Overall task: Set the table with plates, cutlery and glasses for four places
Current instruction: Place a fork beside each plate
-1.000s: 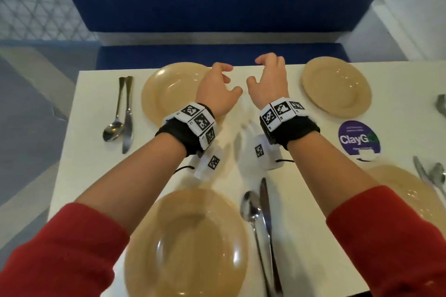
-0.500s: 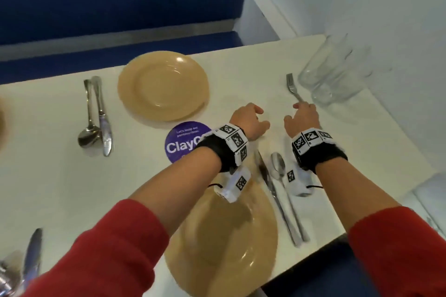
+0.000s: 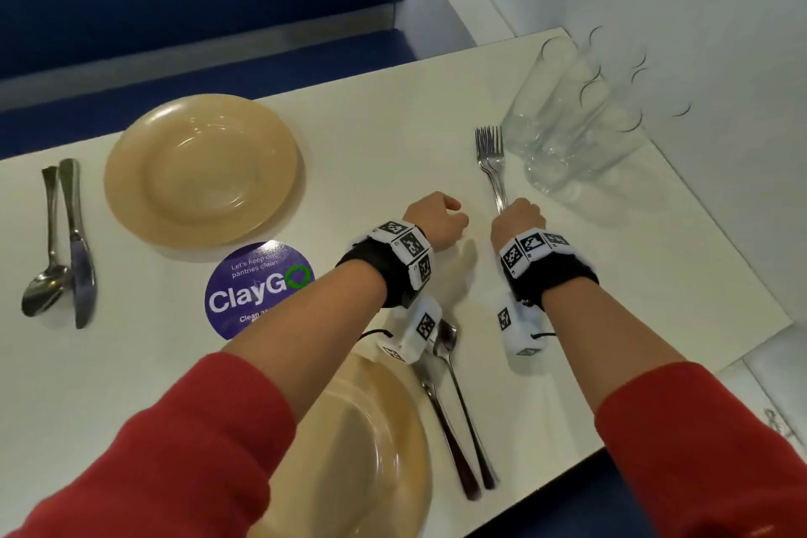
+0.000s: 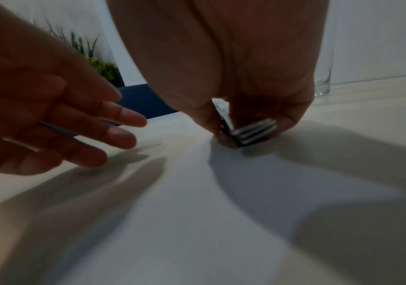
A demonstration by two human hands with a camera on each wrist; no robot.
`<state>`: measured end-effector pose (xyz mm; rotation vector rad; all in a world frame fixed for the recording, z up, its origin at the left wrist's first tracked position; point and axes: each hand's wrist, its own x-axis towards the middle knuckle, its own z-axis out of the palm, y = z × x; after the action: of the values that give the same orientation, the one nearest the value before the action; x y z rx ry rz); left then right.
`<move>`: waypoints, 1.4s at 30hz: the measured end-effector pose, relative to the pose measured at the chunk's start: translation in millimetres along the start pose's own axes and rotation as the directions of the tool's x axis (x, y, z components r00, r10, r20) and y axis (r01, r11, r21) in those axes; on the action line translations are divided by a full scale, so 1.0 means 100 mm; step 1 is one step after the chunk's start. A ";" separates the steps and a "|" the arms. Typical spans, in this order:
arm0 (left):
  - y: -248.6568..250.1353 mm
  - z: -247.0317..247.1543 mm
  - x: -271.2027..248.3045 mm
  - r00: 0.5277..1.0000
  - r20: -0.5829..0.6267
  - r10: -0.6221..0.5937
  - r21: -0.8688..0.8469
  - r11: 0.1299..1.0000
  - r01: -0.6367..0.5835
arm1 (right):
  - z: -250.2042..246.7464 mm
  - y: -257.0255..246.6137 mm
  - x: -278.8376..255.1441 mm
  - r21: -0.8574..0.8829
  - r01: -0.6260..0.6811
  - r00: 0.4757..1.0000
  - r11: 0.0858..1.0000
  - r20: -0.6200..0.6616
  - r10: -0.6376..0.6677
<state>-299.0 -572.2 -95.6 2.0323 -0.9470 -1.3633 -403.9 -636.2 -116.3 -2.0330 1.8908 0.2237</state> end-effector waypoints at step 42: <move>-2.26 -1.79 -2.74 0.734 -0.632 -0.250 -0.579 0.781 -0.232 | 0.52 -1.88 -3.24 0.413 0.471 0.657 0.779 0.425 -0.623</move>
<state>-141.9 -211.1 -38.9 1.7470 -0.0945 -0.6522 -242.9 -307.5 -23.4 -1.9705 0.8437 0.3178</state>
